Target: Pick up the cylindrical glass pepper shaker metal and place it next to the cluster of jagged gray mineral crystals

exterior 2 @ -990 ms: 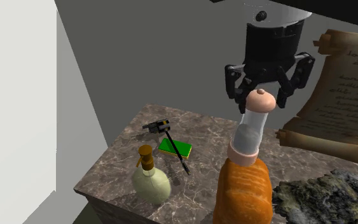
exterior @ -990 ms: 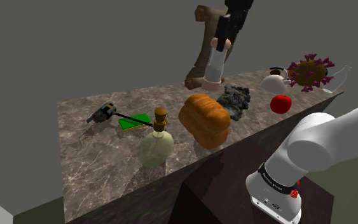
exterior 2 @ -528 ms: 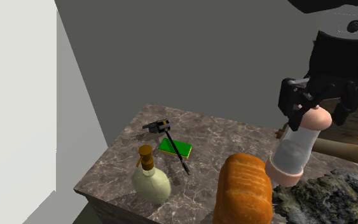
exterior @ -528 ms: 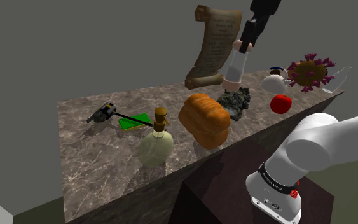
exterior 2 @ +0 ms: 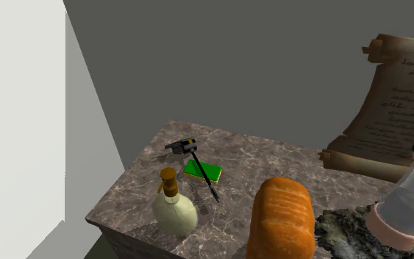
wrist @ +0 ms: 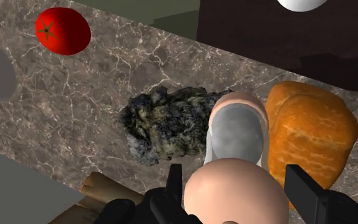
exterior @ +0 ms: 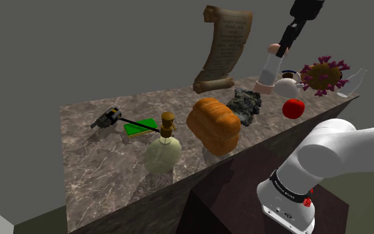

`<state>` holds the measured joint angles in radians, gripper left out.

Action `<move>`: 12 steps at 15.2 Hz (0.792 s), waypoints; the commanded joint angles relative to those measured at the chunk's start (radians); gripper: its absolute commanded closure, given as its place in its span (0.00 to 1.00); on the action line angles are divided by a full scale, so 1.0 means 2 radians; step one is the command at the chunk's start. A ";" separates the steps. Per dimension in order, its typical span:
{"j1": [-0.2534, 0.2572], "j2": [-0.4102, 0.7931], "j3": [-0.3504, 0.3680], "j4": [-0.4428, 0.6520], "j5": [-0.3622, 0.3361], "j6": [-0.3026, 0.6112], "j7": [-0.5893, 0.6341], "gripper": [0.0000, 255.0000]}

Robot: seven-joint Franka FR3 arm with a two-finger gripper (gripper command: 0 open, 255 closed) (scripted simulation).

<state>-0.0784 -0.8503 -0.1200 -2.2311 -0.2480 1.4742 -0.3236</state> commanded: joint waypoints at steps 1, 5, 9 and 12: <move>-0.006 -0.010 -0.021 -0.005 -0.015 -0.001 -0.023 1.00; -0.017 -0.023 -0.065 -0.004 -0.047 -0.002 -0.069 1.00; -0.027 -0.028 -0.110 0.006 -0.078 -0.001 -0.116 1.00; -0.032 -0.026 -0.144 0.019 -0.100 0.001 -0.152 1.00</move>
<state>-0.1395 -0.9070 -0.3884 -2.2112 -0.4356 1.4811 -0.6023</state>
